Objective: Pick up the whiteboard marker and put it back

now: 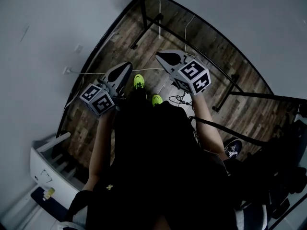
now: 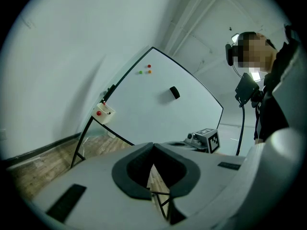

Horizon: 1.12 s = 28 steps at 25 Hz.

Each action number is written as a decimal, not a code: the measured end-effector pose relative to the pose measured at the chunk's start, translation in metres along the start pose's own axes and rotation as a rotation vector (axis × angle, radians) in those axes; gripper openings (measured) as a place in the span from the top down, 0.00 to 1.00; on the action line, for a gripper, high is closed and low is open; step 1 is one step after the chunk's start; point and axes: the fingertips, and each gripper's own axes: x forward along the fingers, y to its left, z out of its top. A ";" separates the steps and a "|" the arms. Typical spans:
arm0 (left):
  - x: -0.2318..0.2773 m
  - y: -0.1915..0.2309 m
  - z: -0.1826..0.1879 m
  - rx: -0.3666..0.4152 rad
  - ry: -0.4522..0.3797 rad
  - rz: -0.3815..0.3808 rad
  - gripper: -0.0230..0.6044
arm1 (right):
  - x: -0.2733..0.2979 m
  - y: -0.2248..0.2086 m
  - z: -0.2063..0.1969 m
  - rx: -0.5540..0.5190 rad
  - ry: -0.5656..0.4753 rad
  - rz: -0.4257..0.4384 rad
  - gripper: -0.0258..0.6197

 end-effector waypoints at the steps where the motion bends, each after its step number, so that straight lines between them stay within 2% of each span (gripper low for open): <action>1: -0.001 -0.001 -0.001 0.002 0.002 -0.005 0.94 | 0.000 0.003 -0.001 0.000 0.003 0.004 0.96; 5: -0.003 -0.002 -0.003 0.001 0.004 -0.025 0.94 | 0.002 0.008 0.002 -0.009 0.001 -0.009 0.96; 11: -0.006 0.000 -0.013 -0.028 0.016 -0.055 0.94 | 0.001 0.012 0.020 0.050 -0.074 -0.033 0.96; 16: -0.006 -0.004 -0.011 -0.042 0.022 -0.087 0.94 | 0.000 0.018 0.028 0.051 -0.097 -0.051 0.96; 28: 0.003 -0.004 -0.006 -0.026 0.041 -0.117 0.94 | 0.006 0.021 0.030 0.028 -0.085 -0.053 0.96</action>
